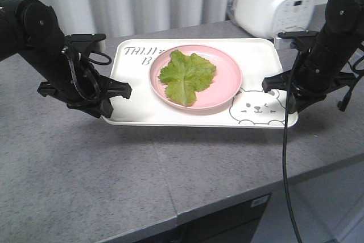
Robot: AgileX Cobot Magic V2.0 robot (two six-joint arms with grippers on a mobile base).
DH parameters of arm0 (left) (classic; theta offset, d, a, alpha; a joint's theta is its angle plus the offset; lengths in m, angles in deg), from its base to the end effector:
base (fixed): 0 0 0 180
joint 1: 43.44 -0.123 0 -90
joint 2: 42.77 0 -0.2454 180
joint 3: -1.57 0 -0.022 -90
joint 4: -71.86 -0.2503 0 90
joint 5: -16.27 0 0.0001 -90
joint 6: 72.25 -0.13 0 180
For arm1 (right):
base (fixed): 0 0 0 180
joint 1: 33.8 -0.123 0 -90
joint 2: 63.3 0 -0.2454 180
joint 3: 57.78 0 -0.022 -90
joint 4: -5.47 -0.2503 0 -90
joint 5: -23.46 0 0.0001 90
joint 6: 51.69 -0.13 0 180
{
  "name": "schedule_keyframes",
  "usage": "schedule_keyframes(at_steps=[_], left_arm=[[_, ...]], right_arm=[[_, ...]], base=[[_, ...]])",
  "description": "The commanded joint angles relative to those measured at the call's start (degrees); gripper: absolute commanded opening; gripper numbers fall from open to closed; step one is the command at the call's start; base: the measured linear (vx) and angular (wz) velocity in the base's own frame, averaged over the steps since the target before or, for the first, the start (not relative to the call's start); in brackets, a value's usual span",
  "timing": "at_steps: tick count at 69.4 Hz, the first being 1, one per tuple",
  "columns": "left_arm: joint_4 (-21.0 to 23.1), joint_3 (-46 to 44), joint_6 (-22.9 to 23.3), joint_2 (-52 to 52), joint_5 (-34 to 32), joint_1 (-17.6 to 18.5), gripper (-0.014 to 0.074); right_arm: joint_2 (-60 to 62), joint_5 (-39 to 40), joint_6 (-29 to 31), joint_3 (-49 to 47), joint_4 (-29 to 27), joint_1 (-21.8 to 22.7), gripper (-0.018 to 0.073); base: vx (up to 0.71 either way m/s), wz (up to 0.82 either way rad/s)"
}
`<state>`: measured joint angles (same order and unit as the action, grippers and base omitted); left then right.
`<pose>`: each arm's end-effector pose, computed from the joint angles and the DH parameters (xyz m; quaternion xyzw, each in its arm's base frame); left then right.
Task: Transfer vegetables to tray and serve
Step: 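Hold the tray raised while the base turns away from the counter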
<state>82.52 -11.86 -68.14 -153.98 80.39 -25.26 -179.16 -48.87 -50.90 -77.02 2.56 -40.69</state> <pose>0.3546 -0.1392 0.2181 0.0937 0.9792 -0.1175 0.1365 0.3795 0.0522 0.2094 -0.0613 0.9932 0.0299 0.0948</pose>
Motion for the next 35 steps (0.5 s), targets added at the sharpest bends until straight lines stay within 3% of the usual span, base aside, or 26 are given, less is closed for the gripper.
schedule_keyframes(at_steps=[1, 35], left_arm=[[7.5, -1.8, -1.3, 3.3, -4.1, 1.5, -0.0008], [7.5, -1.8, -1.3, 3.3, -4.1, 1.5, -0.0008]], right_arm=[[3.2, 0.4, 2.2, -1.6, -5.1, -1.0, -0.0008], [3.2, 0.4, 2.2, -1.6, -5.1, -1.0, -0.0008]], base=[[0.0, -0.36], [-0.01, -0.34]])
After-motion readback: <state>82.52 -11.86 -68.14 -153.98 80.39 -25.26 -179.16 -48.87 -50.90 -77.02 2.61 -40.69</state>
